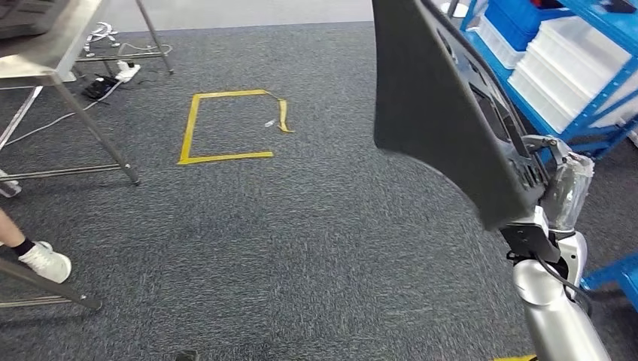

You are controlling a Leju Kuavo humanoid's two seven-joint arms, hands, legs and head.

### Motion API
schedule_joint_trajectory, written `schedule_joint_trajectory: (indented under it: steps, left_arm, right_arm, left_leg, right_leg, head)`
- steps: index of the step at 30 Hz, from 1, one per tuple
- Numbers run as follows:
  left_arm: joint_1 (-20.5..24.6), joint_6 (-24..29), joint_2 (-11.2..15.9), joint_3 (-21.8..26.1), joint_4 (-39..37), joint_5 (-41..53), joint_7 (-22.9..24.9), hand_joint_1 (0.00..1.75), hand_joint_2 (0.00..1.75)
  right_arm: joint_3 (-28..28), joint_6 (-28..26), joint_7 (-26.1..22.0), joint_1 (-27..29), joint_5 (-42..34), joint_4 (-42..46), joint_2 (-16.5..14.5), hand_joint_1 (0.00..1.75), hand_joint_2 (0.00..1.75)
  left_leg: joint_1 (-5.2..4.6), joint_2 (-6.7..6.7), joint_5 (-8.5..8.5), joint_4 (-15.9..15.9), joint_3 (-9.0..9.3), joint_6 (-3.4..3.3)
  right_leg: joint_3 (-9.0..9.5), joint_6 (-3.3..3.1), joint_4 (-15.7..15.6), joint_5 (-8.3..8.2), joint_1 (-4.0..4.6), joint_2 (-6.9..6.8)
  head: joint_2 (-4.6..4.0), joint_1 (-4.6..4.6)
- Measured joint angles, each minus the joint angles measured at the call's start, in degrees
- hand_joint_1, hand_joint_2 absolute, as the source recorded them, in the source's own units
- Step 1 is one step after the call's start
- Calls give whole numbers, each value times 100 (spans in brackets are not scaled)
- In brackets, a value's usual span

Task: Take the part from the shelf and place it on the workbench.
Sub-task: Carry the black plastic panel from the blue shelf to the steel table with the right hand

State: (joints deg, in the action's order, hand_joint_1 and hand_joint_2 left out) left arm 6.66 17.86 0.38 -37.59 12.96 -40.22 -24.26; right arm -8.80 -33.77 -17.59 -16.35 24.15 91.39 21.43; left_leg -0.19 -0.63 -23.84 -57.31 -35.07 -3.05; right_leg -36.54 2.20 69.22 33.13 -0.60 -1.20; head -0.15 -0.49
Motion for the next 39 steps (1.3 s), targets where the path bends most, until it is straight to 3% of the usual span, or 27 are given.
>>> schedule_joint_trajectory:
  steps: [2, 3, 4, 6, 8, 11, 13, 15, 17, 18, 20, 22, 23, 24, 26, 28, 30, 32, 33, 34, 36, 37, 39]
  left_arm:
    - [-8, -2, -19, 3, 0, -1, 0, 0, 175]
    - [-16, -2, -25, 4, 0, -1, 0, 0, 175]
    - [-23, -2, -27, 5, 0, -2, 0, 0, 175]
    - [-29, -3, -25, 9, 0, -2, -1, 0, 175]
    - [-38, -7, -22, 12, 0, -2, -7, 0, 175]
    - [-84, -22, -19, 14, -4, 0, -15, 0, 175]
    - [-97, -34, -19, 14, -7, 5, -19, 0, 175]
    - [-82, -45, -26, 13, -7, 10, -23, 0, 175]
    - [-78, -50, -37, 13, -7, 15, -24, 0, 175]
    - [-81, -51, -43, 13, -7, 18, -24, 0, 175]
    - [-81, -51, -48, 15, -7, 33, -25, 0, 175]
    - [-64, -49, -46, 19, -7, 47, -27, 0, 175]
    - [-54, -45, -47, 21, -7, 51, -29, 0, 175]
    - [-47, -39, -47, 23, -7, 52, -31, 0, 175]
    - [-49, -19, -49, 33, -7, 56, -33, 0, 175]
    - [-45, -3, -52, 51, -5, 55, -39, 0, 175]
    - [-27, -2, -61, 67, -4, 55, -44, 0, 175]
    - [-25, -5, -77, 74, -4, 57, -44, 0, 175]
    - [-31, -7, -85, 77, -4, 57, -44, 0, 175]
    - [-36, -5, -89, 82, -4, 57, -44, 0, 175]
    - [-38, -1, -90, 93, -4, 60, -49, 0, 175]
    - [-34, 3, -88, 98, -4, 62, -54, 0, 175]
    - [-34, 5, -86, 105, -4, 77, -63, 0, 175]
  right_arm:
    - [-21, 0, -1, 7, -4, -44, -1, 175, 175]
    - [-34, 0, -1, 9, -4, -62, -1, 175, 175]
    - [-44, 0, -1, 7, -3, -75, -1, 175, 175]
    - [-61, 9, 0, -7, 16, -97, -5, 175, 175]
    - [-86, 39, 9, -34, 63, -121, -22, 175, 175]
    - [-122, 78, 39, -68, 139, -145, -70, 175, 175]
    - [-131, 93, 45, -90, 173, -150, -93, 175, 175]
    - [-133, 98, 47, -97, 186, -153, -98, 175, 175]
    - [-133, 98, 48, -96, 190, -160, -99, 175, 175]
    - [-133, 98, 48, -96, 192, -166, -102, 175, 175]
    - [-133, 99, 44, -99, 195, -174, -106, 175, 175]
    - [-132, 108, 34, -107, 196, -177, -105, 175, 175]
    - [-132, 114, 24, -112, 190, -180, -105, 175, 175]
    - [-133, 120, 12, -116, 181, -186, -106, 175, 175]
    - [-134, 127, -8, -125, 164, -200, -110, 175, 175]
    - [-131, 129, -16, -132, 160, -212, -106, 175, 175]
    - [-122, 129, -23, -131, 154, -228, -88, 175, 175]
    - [-119, 129, -26, -117, 147, -254, -78, 175, 175]
    - [-119, 129, -26, -111, 145, -266, -78, 175, 175]
    - [-120, 129, -26, -108, 145, -274, -78, 175, 175]
    - [-118, 128, -28, -111, 144, -282, -78, 175, 175]
    - [-118, 128, -28, -113, 143, -286, -78, 175, 175]
    - [-118, 125, -30, -105, 139, -294, -75, 175, 175]
  left_leg:
    - [7, -176, 2, -4, -2, 1]
    - [14, -265, 2, -10, 1, 5]
    - [27, -351, -1, -21, 7, 15]
    - [45, -512, -21, -64, -1, 69]
    - [40, -633, -26, -100, -48, 143]
    - [46, -720, 3, -99, -112, 225]
    - [34, -450, -165, -348, -239, 264]
    - [23, -82, -533, -1040, -575, 286]
    - [30, 30, -764, -1684, -891, 279]
    - [30, 42, -733, -1739, -915, 264]
    - [13, 121, -422, -1190, -609, 206]
    - [-48, 392, -175, -447, -201, 129]
    - [-84, 483, -133, -246, -96, 99]
    - [-115, 511, -140, -179, -72, 78]
    - [-118, 360, -107, -138, -64, 33]
    - [-83, 220, -57, -70, -23, -32]
    - [-60, 72, -27, -42, -5, -74]
    - [-54, -96, -20, -46, -11, -84]
    - [-51, -180, -19, -49, -11, -82]
    - [-43, -266, -18, -55, -8, -77]
    - [-23, -425, -22, -78, -8, -46]
    - [-22, -503, -26, -100, -26, -16]
    - [-26, -631, -9, -119, -87, 63]
  right_leg:
    - [-295, 30, 529, 133, -11, 89]
    - [-292, 81, 471, 60, -24, 99]
    - [-180, 148, 190, -94, -44, 120]
    - [183, 273, -623, -436, -102, 302]
    - [375, 258, -1034, -574, -130, 444]
    - [382, 124, -1048, -595, -122, 327]
    - [389, 43, -1056, -604, -133, 204]
    - [390, -21, -1057, -596, -99, 67]
    - [386, -49, -1056, -584, -57, -80]
    - [388, -57, -1056, -578, -43, -152]
    - [408, -74, -1056, -564, -23, -286]
    - [433, -73, -1055, -541, 12, -403]
    - [442, -60, -1055, -529, 27, -457]
    - [450, -40, -1057, -519, 39, -513]
    - [460, 12, -1058, -492, 43, -613]
    - [397, 40, -878, -374, 30, -428]
    - [114, 19, -257, -103, 7, -70]
    - [-237, 28, 422, 111, -5, 75]
    - [-306, 65, 523, 104, -15, 88]
    - [-261, 121, 388, 3, -29, 96]
    - [66, 246, -358, -328, -82, 235]
    - [237, 274, -722, -459, -104, 354]
    - [384, 232, -1051, -554, -117, 503]
  head:
    - [0, 16]
    - [0, 15]
    - [0, 15]
    - [0, 20]
    - [0, 23]
    - [0, 12]
    - [0, -20]
    - [0, -56]
    - [0, -63]
    - [0, -66]
    - [0, -65]
    - [0, -59]
    - [0, -58]
    - [0, -55]
    - [0, -59]
    - [0, -50]
    - [0, -21]
    - [0, 0]
    - [0, 0]
    - [0, 0]
    - [0, 3]
    - [0, 7]
    - [0, 3]
